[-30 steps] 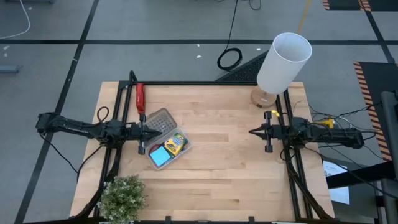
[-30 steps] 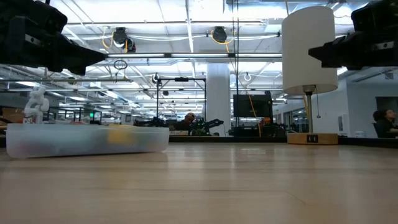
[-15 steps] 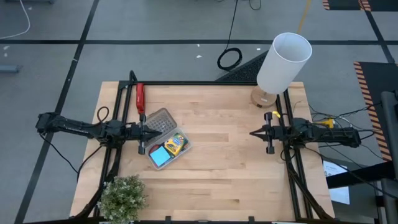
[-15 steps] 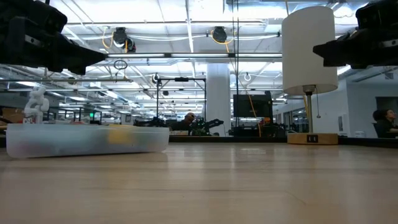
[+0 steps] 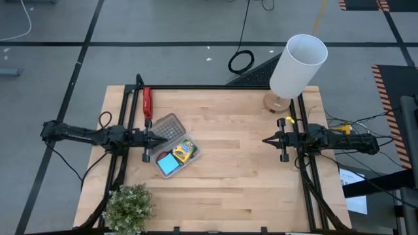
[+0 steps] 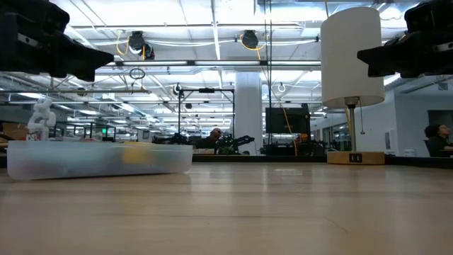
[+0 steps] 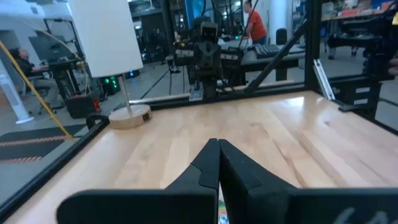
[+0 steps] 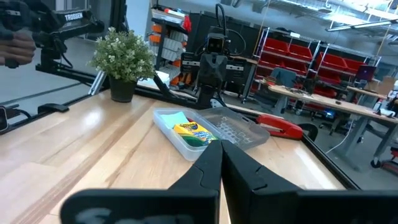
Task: Pack school essentials
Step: Return to Home Position
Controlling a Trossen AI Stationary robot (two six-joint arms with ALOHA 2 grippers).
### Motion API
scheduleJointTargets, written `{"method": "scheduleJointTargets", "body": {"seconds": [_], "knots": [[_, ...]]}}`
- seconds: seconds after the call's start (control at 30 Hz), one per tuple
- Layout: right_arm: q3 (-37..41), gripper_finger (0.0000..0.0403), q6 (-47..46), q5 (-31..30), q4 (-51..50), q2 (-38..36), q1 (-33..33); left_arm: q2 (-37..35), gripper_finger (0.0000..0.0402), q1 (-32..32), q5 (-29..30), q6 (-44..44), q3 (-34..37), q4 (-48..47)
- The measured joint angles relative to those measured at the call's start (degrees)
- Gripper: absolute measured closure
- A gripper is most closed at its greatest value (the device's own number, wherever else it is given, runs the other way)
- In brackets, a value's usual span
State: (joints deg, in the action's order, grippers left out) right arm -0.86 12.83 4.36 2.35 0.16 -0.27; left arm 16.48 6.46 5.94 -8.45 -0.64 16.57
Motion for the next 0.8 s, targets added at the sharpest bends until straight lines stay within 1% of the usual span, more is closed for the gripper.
{"method": "scheduleJointTargets", "body": {"seconds": [0.13, 0.27, 0.47, 0.8], "knots": [[0.02, 0.0403, -0.15, 0.0, 0.0, 0.0, 0.0, -4.53, 0.0397, 0.0, -0.03, 0.0, 0.02, -3.97], [0.01, 0.0403, -0.14, 0.0, 0.0, 0.0, 0.0, -9.52, 0.0399, -0.12, -0.05, -2.1, 0.02, -6.72], [0.0, 0.0403, -0.12, -0.01, 0.0, 0.01, 0.01, -16.44, 0.0399, -2.26, -0.07, -2.96, 0.02, -13.19], [0.02, 0.0403, -0.04, 0.0, -0.01, 0.02, 0.0, -16.09, 0.0399, -4.63, -2.72, -1.88, -0.05, -15.39]]}}
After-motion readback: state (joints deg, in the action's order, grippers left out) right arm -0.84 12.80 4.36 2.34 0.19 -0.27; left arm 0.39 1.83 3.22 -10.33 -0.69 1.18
